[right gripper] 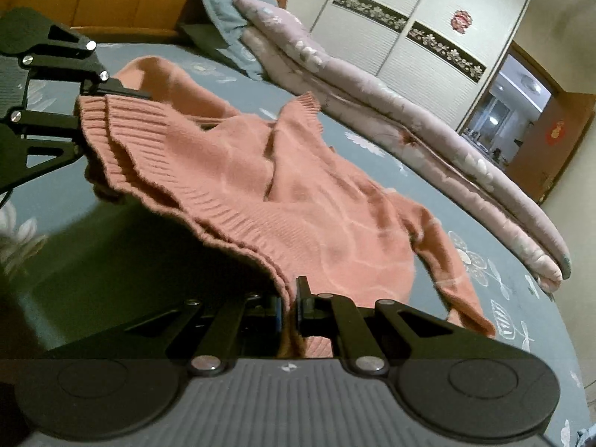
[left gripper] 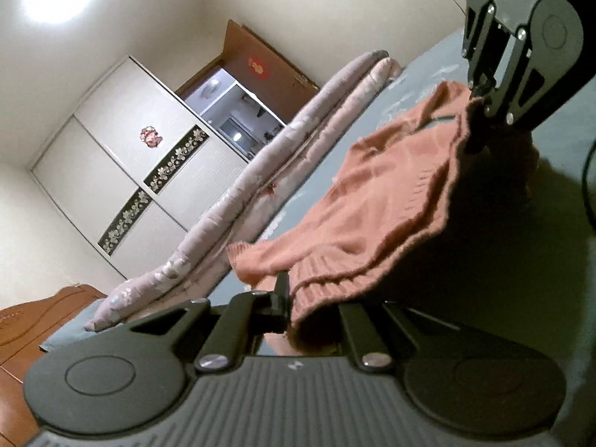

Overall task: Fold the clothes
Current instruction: 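Lift the hem with both grippers and lay the sweater flat, then release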

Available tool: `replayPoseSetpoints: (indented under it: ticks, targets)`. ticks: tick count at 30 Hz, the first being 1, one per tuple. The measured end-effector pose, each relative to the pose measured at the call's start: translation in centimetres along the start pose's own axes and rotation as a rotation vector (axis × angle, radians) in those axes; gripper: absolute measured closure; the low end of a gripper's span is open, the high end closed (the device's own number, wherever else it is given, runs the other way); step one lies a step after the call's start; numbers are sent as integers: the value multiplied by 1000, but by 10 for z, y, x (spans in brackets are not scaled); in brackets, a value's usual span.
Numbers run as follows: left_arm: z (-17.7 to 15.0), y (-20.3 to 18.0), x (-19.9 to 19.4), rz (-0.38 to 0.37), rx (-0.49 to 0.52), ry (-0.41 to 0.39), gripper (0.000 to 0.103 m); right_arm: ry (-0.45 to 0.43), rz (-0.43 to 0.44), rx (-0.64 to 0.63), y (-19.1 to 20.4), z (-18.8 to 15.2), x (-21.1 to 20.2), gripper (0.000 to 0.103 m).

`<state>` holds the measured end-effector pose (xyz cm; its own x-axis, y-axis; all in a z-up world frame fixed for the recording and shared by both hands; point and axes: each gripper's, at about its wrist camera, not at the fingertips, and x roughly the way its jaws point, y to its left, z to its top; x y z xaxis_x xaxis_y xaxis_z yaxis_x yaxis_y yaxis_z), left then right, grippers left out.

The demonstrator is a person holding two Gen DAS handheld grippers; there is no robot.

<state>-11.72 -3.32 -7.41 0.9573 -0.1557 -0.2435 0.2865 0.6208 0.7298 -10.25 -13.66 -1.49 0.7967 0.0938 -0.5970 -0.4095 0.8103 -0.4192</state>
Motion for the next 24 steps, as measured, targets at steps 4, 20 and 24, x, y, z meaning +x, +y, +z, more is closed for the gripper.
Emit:
replayPoseSetpoints:
  ticks: [4,20,24]
  targets:
    - [-14,-20,3,-34,61,54,88,48,0,-28,19,-14,13,89]
    - [-33,16,-33,-232,-278,205,76,95,26,343,-38,-59,-19,54]
    - [-28,23,-32,-243,-362,229,76,101,53,553,-63,-77,-14,54]
